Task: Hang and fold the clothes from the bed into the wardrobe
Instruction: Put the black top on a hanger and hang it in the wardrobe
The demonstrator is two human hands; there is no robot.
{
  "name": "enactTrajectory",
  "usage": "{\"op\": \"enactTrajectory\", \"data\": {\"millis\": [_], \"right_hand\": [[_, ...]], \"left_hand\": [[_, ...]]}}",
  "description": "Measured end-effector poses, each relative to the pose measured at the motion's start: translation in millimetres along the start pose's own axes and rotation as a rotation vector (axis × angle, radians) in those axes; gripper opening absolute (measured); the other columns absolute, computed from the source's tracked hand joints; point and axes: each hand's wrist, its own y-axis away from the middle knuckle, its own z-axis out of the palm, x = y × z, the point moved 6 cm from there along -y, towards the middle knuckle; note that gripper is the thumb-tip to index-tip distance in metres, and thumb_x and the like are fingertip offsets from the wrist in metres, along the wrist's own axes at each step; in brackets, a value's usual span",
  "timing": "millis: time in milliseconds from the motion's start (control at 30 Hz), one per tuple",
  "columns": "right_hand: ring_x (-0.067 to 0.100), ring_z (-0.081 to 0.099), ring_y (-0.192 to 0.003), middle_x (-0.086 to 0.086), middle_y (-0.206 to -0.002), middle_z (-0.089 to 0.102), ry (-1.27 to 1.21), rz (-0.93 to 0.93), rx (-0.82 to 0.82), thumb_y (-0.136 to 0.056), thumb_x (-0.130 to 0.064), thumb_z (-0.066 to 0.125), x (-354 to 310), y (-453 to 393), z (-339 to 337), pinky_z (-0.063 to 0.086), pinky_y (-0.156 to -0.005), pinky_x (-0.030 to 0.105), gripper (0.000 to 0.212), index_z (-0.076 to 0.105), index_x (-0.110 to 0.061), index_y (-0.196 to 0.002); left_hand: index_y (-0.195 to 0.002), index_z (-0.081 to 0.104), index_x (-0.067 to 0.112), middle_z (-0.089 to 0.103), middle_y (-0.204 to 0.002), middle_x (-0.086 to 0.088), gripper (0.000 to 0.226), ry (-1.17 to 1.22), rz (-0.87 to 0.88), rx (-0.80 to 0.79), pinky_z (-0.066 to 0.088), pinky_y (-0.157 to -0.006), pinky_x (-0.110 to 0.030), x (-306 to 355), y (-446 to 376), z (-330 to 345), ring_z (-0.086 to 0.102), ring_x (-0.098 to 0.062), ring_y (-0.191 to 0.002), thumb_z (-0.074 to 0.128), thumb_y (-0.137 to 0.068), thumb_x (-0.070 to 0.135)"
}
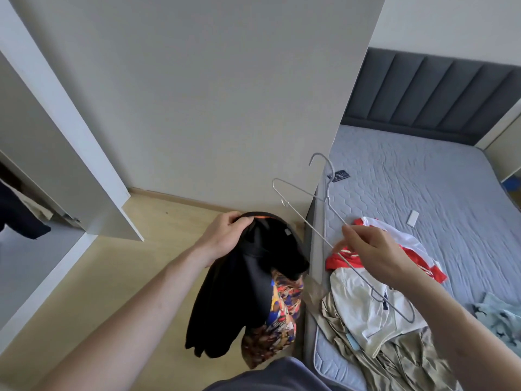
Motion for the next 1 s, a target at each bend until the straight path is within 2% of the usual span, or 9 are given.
{"op": "enactTrajectory", "data": {"millis": [100,233,300,400,500,600,733,900,1000], "right_hand": [[0.007,0.064,-0.069,-0.013,-0.075,0.070,0.113,-0.036,-0.007,-0.105,-0.049,0.039,-4,8,-8,0.050,-0.068,0.032,0.038,0.071,-0.048,-0.085],[0.010,0.033,-0.047,0.001,-0.054,0.043,0.063,-0.077,0.069,-0.105,-0.034,0.050,-11,16,-18,0.028,-0.052,0.030,0.028,0.072,-0.049,-0.098],[0.012,0.032,-0.047,0.008,-0.054,0.045,0.026,-0.088,0.100,-0.102,-0.035,0.055,-17,19,-23,0.026,-0.049,0.027,0.024,0.074,-0.045,-0.093],[0.007,0.029,-0.043,-0.004,-0.047,0.037,0.017,-0.105,0.159,-0.097,-0.036,0.062,-28,21,-29,0.024,-0.045,0.015,0.019,0.077,-0.038,-0.086],[0.008,0.029,-0.042,-0.007,-0.046,0.035,0.017,-0.102,0.176,-0.096,-0.035,0.064,-35,22,-31,0.027,-0.044,0.015,0.019,0.077,-0.036,-0.083],[0.006,0.040,-0.040,0.001,-0.047,0.049,0.027,-0.125,0.169,-0.096,-0.037,0.063,-42,22,-27,0.033,-0.046,0.016,0.021,0.077,-0.037,-0.080],[0.007,0.033,-0.042,-0.002,-0.046,0.039,0.067,-0.142,0.163,-0.096,-0.035,0.065,-44,19,-18,0.026,-0.044,0.020,0.021,0.076,-0.035,-0.078],[0.008,0.029,-0.042,-0.006,-0.045,0.036,0.064,-0.153,0.205,-0.097,-0.036,0.065,-40,17,-19,0.023,-0.043,0.020,0.020,0.076,-0.035,-0.080],[0.007,0.030,-0.041,-0.004,-0.045,0.038,0.076,-0.169,0.218,-0.095,-0.038,0.065,-40,17,-19,0.024,-0.043,0.020,0.018,0.076,-0.037,-0.080]], "left_hand": [[-0.102,0.070,0.000,0.069,-0.089,-0.002,0.041,-0.083,-0.015,0.035,0.048,-0.080,-0.039,-11,-4,-11,0.060,-0.018,-0.084,0.055,-0.100,0.039],[-0.094,0.075,0.008,0.075,-0.090,-0.009,0.036,-0.204,-0.038,0.057,0.051,-0.081,-0.036,-22,-6,-24,0.067,-0.022,-0.085,0.054,-0.099,0.038],[-0.090,0.072,0.005,0.073,-0.094,-0.017,0.038,-0.258,-0.057,0.080,0.050,-0.079,-0.037,-28,-6,-32,0.065,-0.030,-0.087,0.054,-0.098,0.038],[-0.082,0.067,0.004,0.066,-0.078,-0.017,0.038,-0.289,-0.092,0.132,0.043,-0.069,-0.034,-33,-7,-46,0.058,-0.037,-0.082,0.056,-0.098,0.036],[-0.083,0.070,0.005,0.065,-0.073,-0.011,0.036,-0.319,-0.123,0.183,0.040,-0.066,-0.032,-36,-7,-59,0.058,-0.032,-0.079,0.057,-0.098,0.035],[-0.090,0.076,0.014,0.070,-0.078,-0.002,0.029,-0.326,-0.122,0.185,0.042,-0.068,-0.030,-33,-6,-67,0.061,-0.025,-0.081,0.056,-0.100,0.032],[-0.101,0.078,0.019,0.076,-0.094,0.000,0.027,-0.342,-0.082,0.175,0.050,-0.086,-0.034,-23,-3,-72,0.066,-0.022,-0.095,0.053,-0.100,0.032],[-0.079,0.076,0.028,0.071,-0.077,0.013,0.031,-0.297,-0.045,0.208,0.047,-0.073,-0.031,-7,0,-77,0.062,-0.018,-0.083,0.053,-0.100,0.030],[-0.093,0.076,0.013,0.073,-0.085,-0.003,0.031,-0.293,-0.005,0.189,0.046,-0.076,-0.032,4,1,-73,0.063,-0.025,-0.086,0.052,-0.100,0.032]]}}
